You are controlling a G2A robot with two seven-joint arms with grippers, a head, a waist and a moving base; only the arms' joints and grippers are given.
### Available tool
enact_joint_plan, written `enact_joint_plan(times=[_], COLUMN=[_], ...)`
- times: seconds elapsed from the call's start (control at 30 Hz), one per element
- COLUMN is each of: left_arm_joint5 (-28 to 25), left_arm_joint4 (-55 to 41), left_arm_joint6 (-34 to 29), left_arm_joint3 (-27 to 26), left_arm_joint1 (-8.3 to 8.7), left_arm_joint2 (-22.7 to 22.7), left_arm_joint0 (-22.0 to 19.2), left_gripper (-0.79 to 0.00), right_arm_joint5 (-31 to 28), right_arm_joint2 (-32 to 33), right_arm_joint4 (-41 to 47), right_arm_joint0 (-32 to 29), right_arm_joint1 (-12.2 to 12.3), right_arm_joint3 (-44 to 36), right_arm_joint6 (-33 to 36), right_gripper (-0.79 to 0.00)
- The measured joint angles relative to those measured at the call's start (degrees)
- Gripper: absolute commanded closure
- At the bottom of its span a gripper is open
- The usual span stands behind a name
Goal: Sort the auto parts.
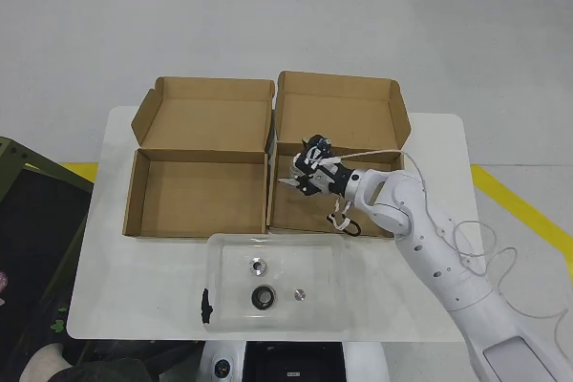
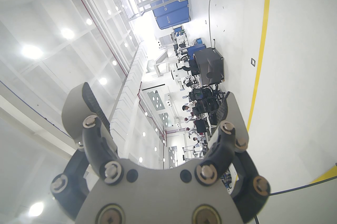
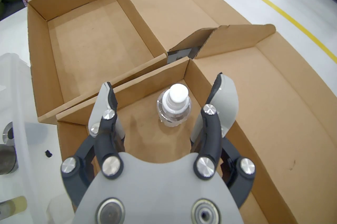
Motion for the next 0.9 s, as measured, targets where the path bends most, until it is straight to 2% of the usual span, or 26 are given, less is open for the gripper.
enact_joint_plan(times=[0.07,0.27,0.43,0.67,0.9], left_arm_joint5=[0.0,0.0,0.0,0.0,0.0], left_arm_joint4=[0.0,0.0,0.0,0.0,0.0], left_arm_joint6=[0.0,0.0,0.0,0.0,0.0], left_arm_joint3=[0.0,0.0,0.0,0.0,0.0], left_arm_joint1=[0.0,0.0,0.0,0.0,0.0], left_arm_joint2=[0.0,0.0,0.0,0.0,0.0], left_arm_joint0=[0.0,0.0,0.0,0.0,0.0], left_gripper=[-0.785,-0.785,-0.785,-0.785,-0.785], right_arm_joint5=[-0.6,-3.1,-6.3,-11.3,-13.8], right_arm_joint2=[1.0,3.5,5.3,7.7,8.8], right_arm_joint4=[-0.6,-1.2,-1.4,-1.1,-3.1], right_arm_joint0=[-1.2,-4.6,-8.6,-15.3,-20.8], right_arm_joint1=[0.4,1.4,2.3,3.7,4.8], right_arm_joint3=[-2.7,-10.1,-16.8,-24.6,-30.4], right_arm_joint6=[0.4,2.8,5.0,7.4,8.5], right_gripper=[-0.693,-0.717,-0.785,-0.785,-0.785])
